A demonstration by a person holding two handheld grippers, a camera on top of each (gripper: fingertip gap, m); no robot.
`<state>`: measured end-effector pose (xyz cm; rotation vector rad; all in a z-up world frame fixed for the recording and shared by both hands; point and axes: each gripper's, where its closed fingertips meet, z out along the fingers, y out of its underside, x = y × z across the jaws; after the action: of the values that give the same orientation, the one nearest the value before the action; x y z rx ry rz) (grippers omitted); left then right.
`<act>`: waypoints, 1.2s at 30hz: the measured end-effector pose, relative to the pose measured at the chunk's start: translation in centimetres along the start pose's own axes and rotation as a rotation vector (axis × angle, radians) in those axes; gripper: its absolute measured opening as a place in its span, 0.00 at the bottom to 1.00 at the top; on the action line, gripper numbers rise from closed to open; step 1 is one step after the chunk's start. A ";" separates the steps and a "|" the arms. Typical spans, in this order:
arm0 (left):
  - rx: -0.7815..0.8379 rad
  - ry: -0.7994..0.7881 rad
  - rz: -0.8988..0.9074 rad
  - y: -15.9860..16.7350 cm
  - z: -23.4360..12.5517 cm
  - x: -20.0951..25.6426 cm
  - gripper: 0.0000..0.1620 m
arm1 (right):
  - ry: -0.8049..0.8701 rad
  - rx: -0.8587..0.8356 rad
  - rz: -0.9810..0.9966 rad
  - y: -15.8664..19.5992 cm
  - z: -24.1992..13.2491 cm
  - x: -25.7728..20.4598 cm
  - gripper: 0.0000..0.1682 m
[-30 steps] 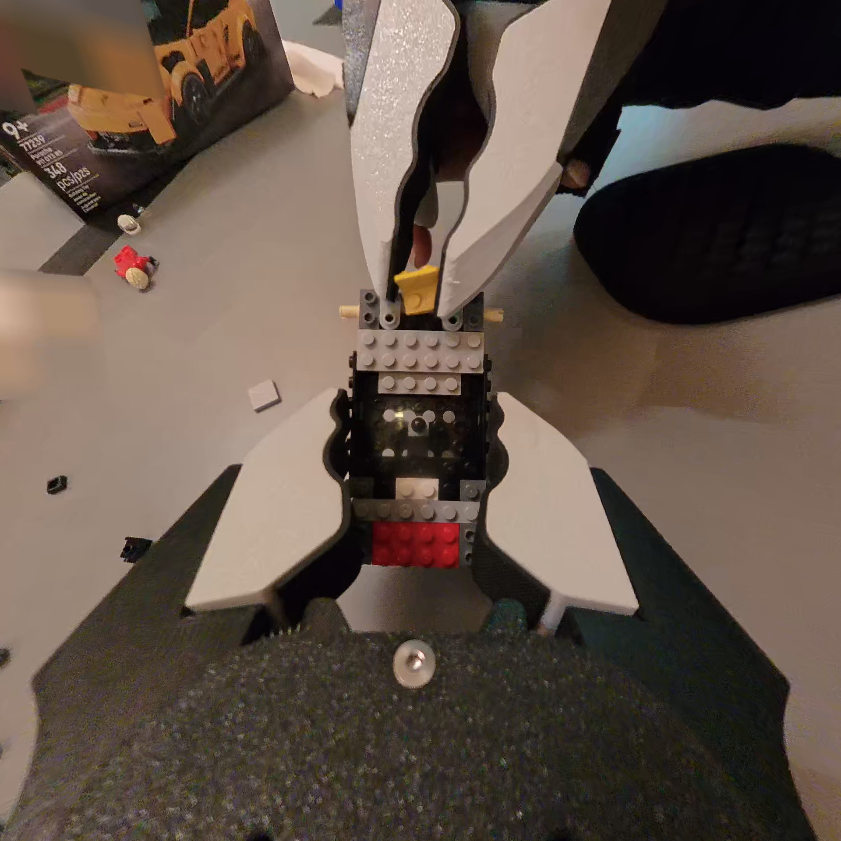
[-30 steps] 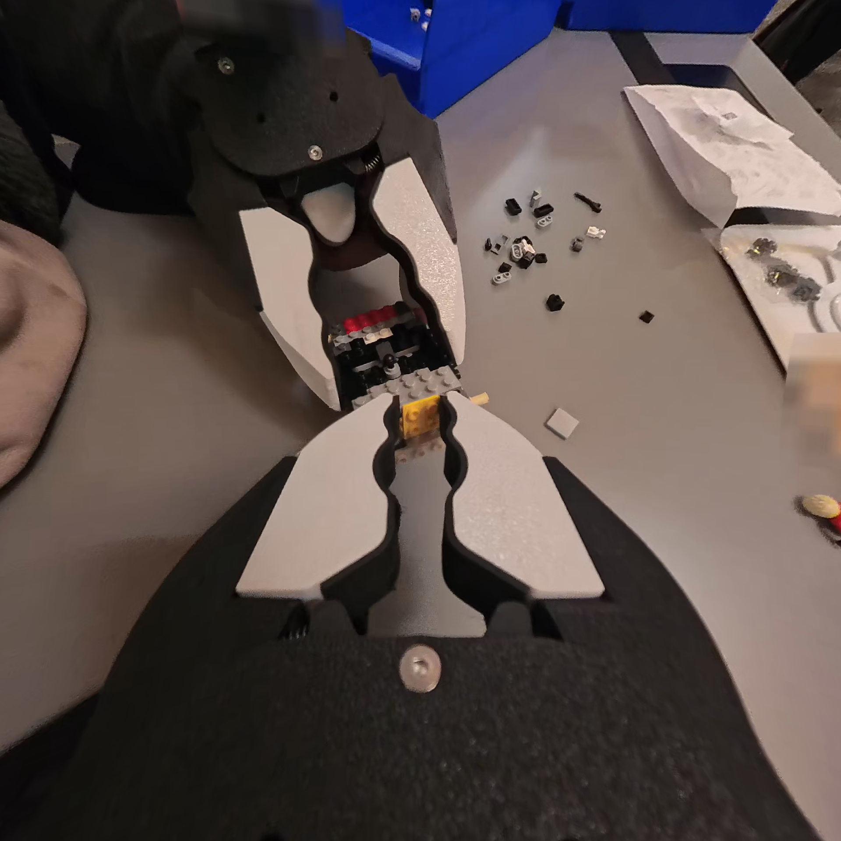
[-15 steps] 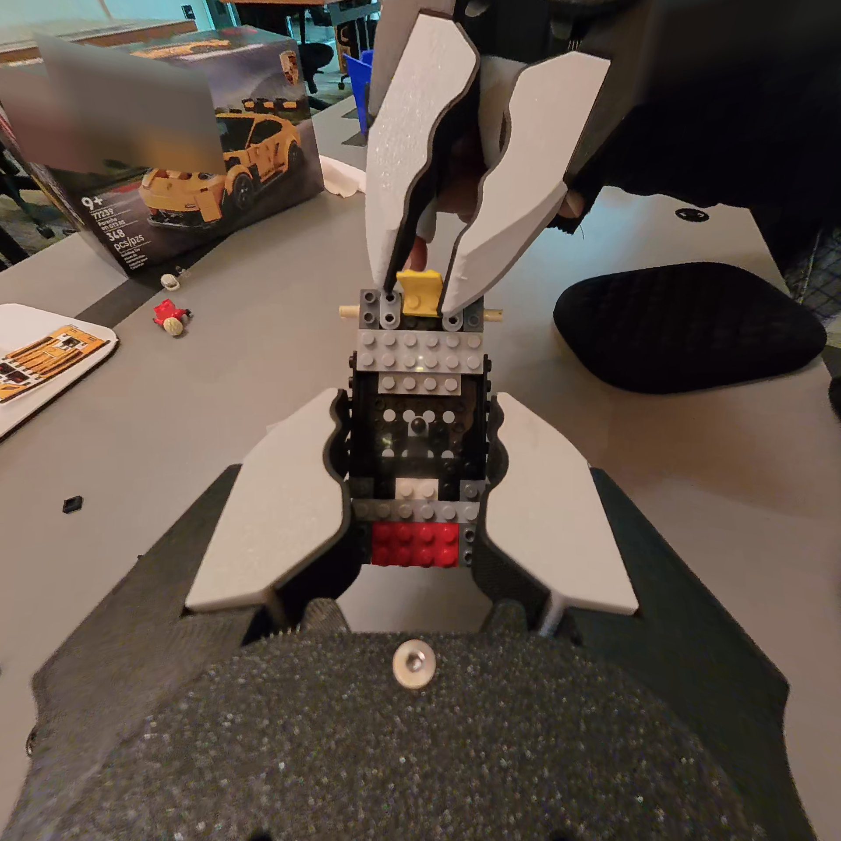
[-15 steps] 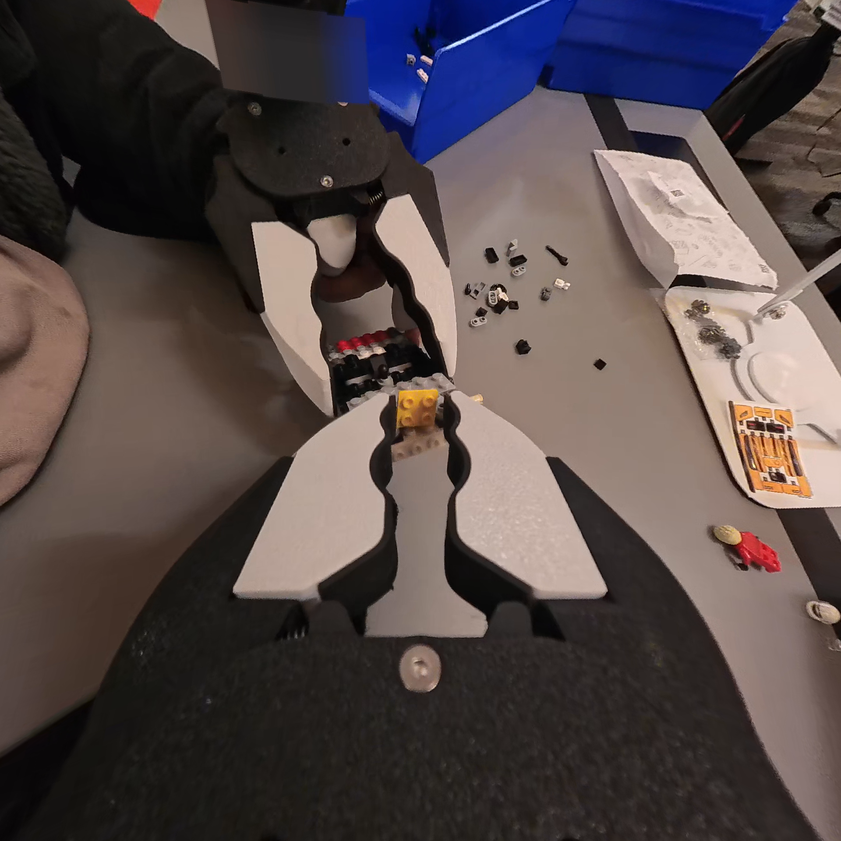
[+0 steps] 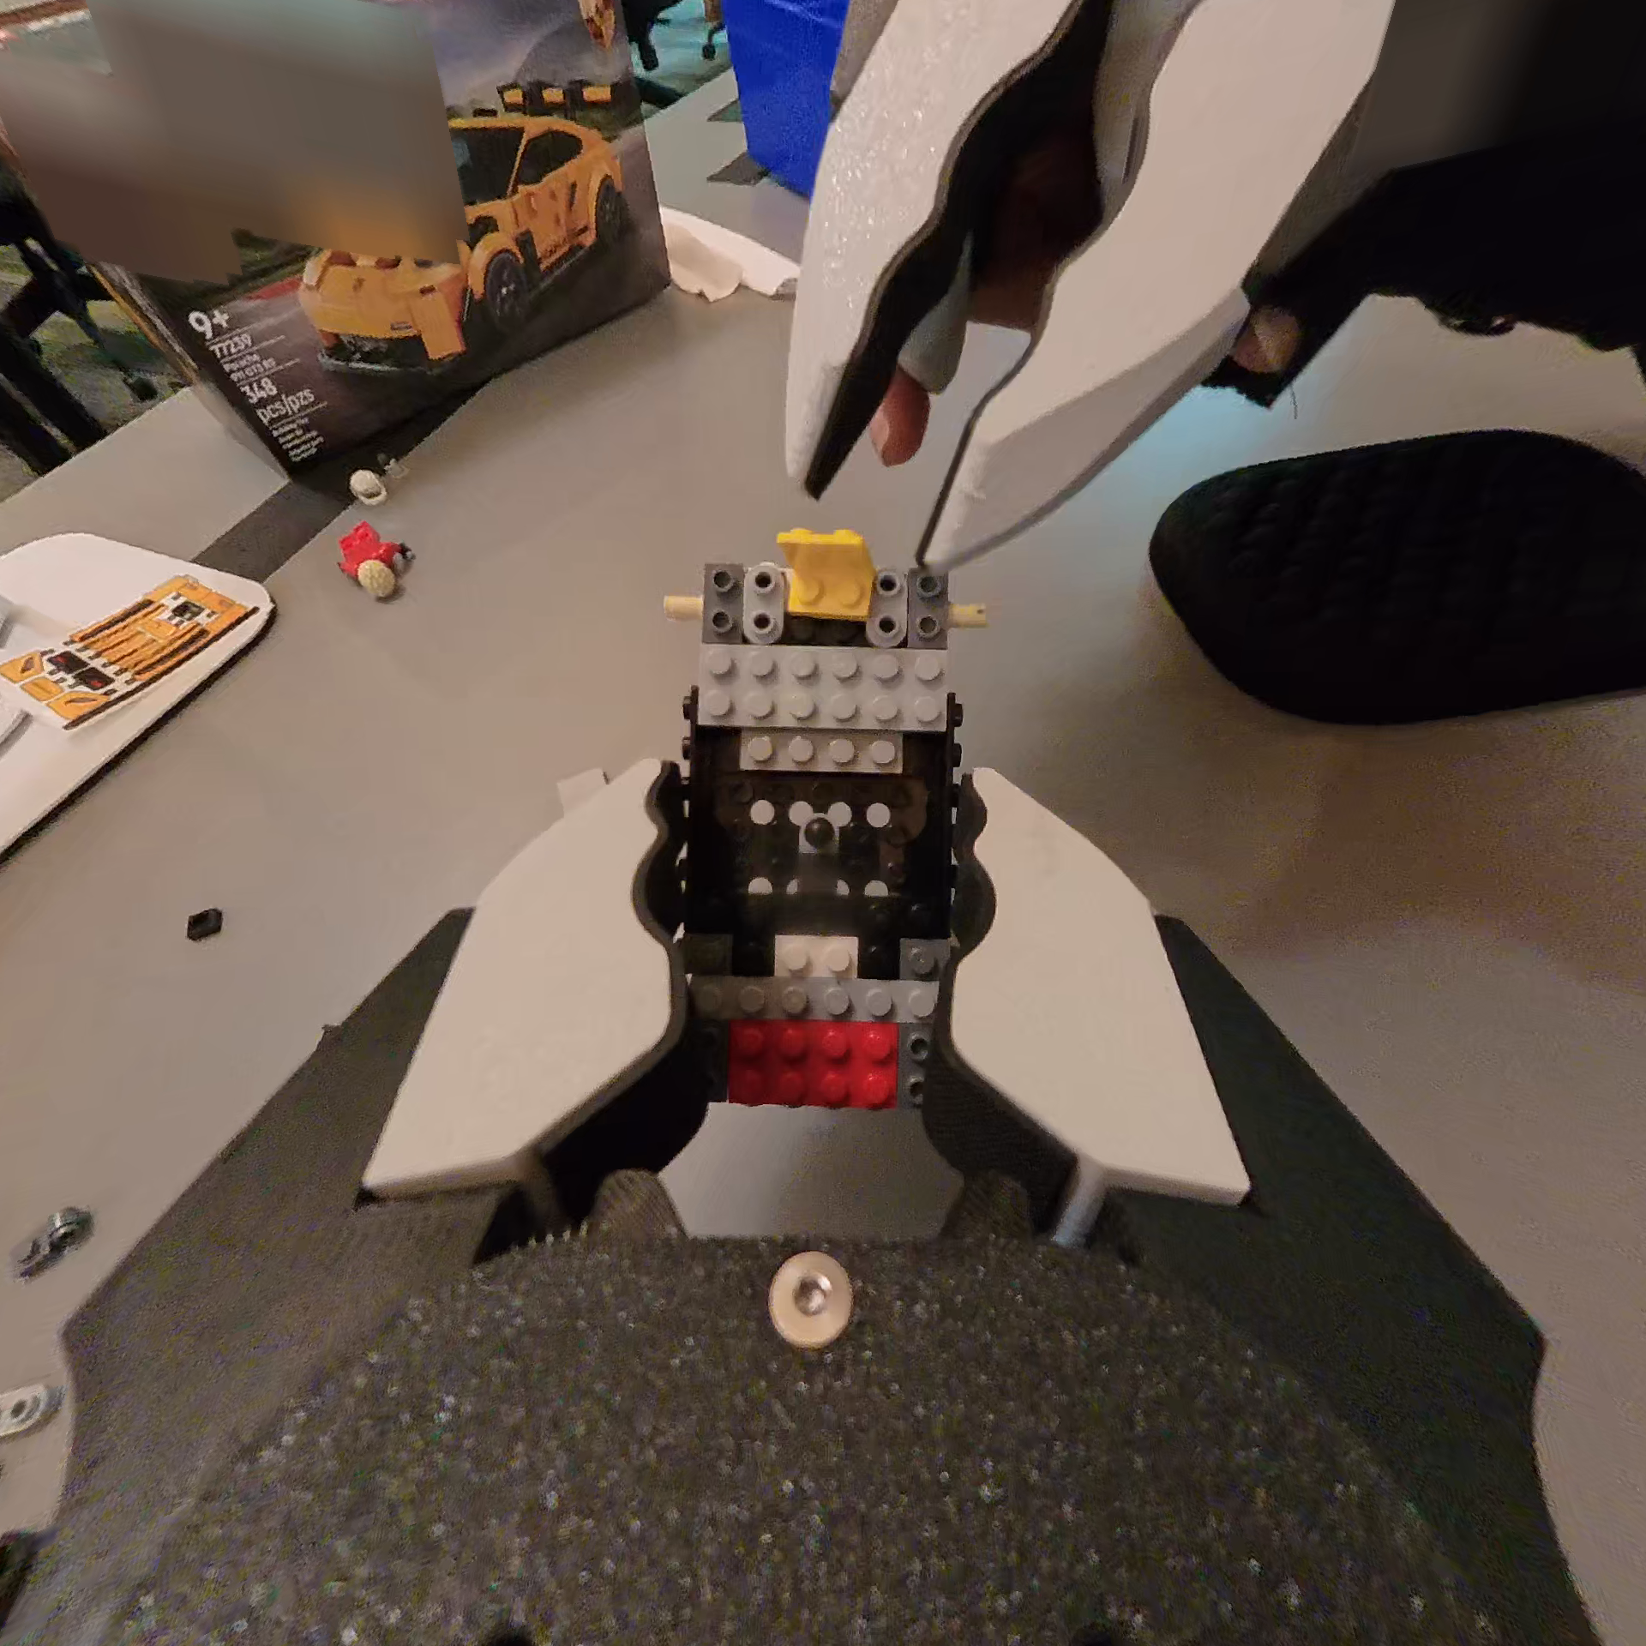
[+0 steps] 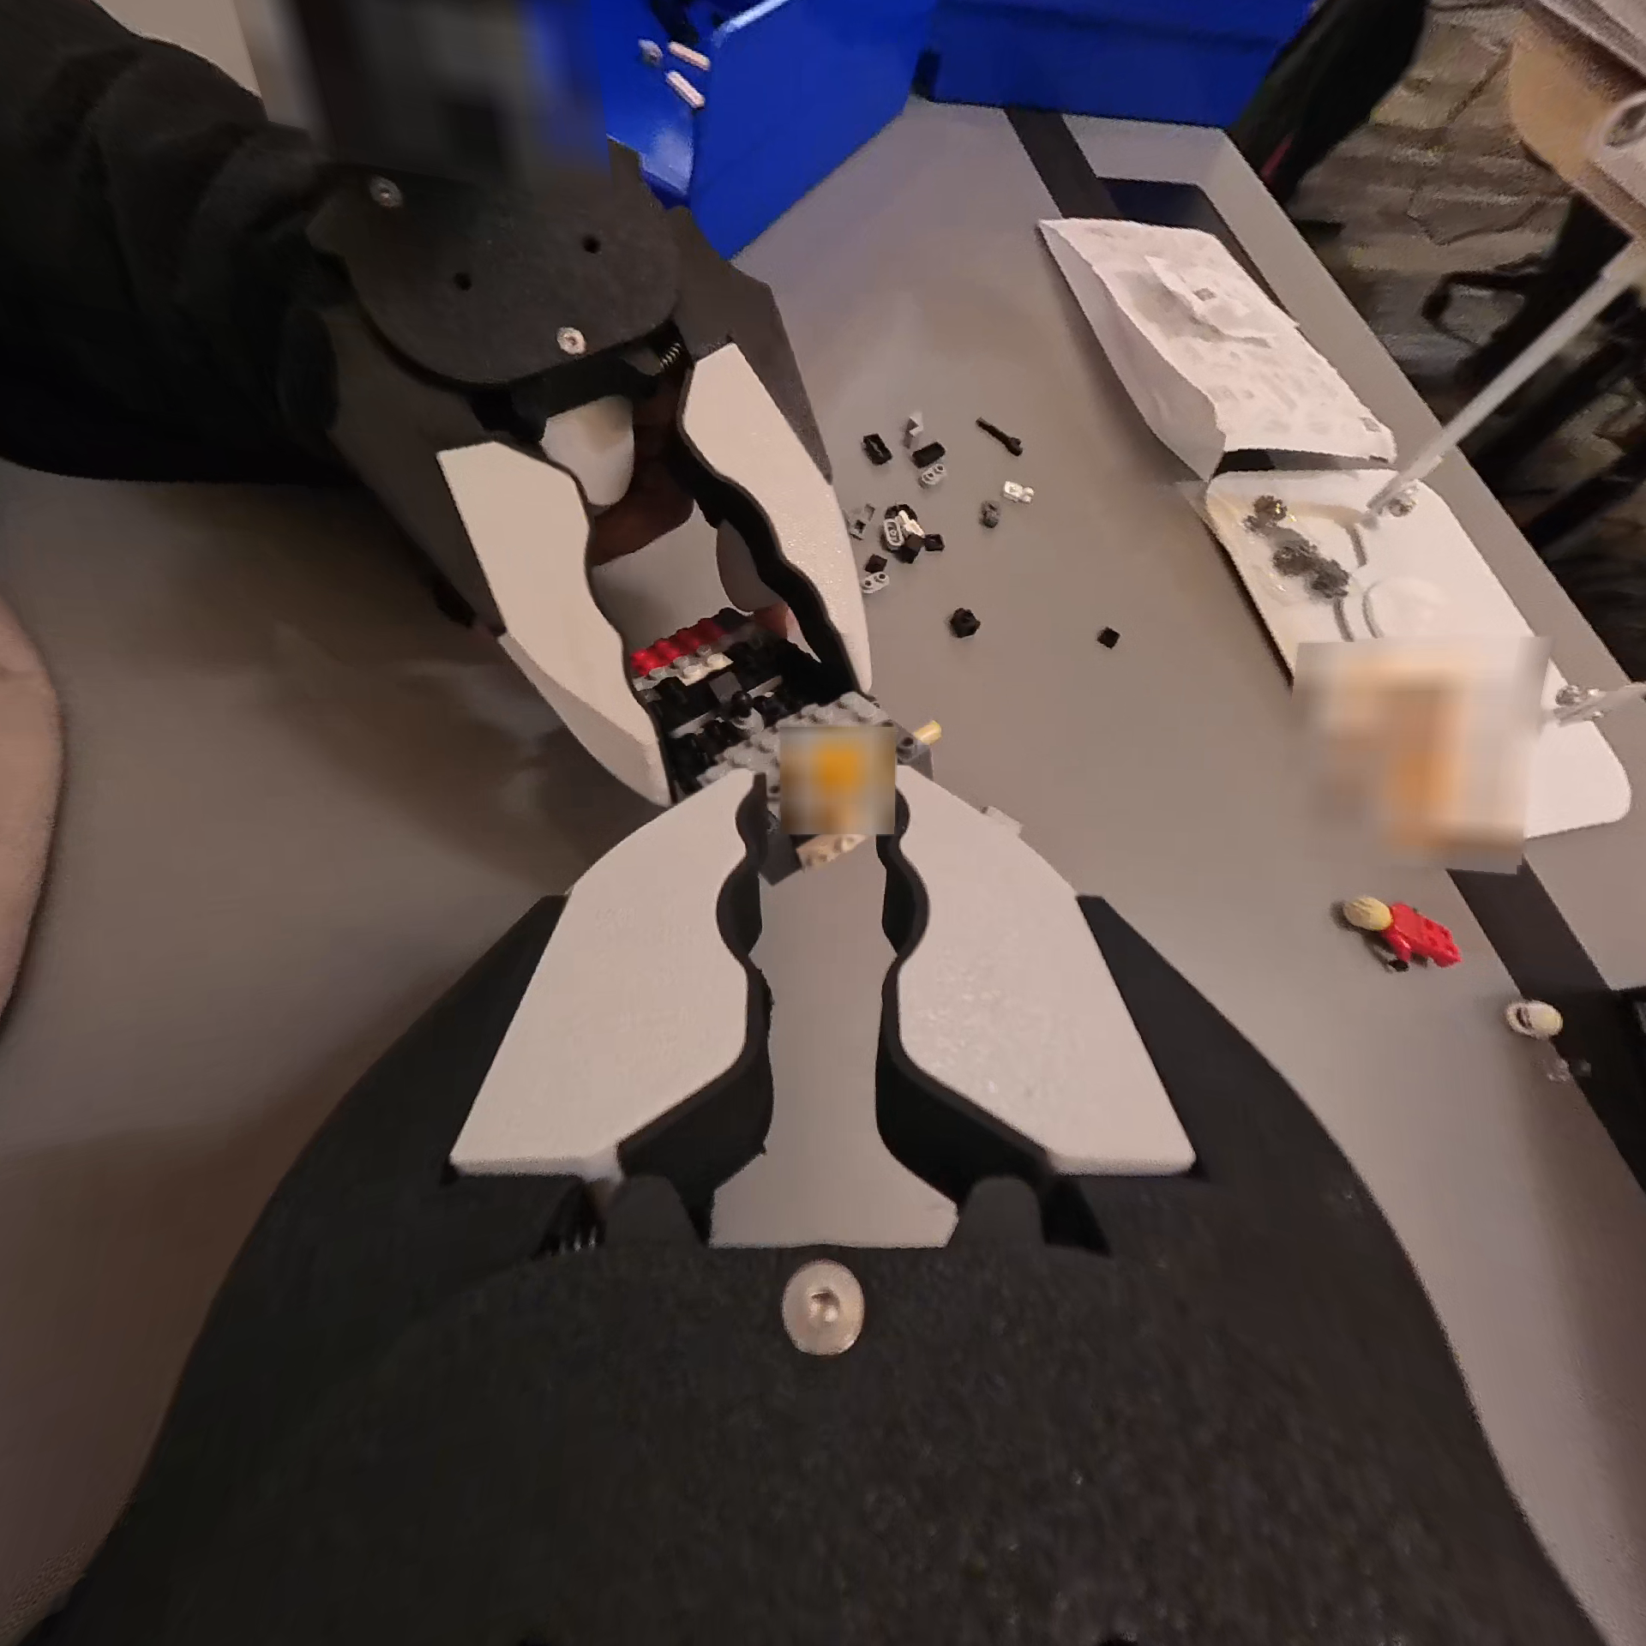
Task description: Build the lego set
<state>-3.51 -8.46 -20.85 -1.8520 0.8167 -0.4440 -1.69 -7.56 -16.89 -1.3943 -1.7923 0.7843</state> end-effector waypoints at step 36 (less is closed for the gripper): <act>-0.033 -0.073 0.022 0.2 0.0 -0.7 0.36 | 0.180 -0.204 -0.152 0.5 1.1 1.2 0.07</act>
<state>-4.12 -8.03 -21.02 -1.8765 0.7980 -0.3488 -2.53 -6.32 -17.70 -1.3889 -1.8493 0.3928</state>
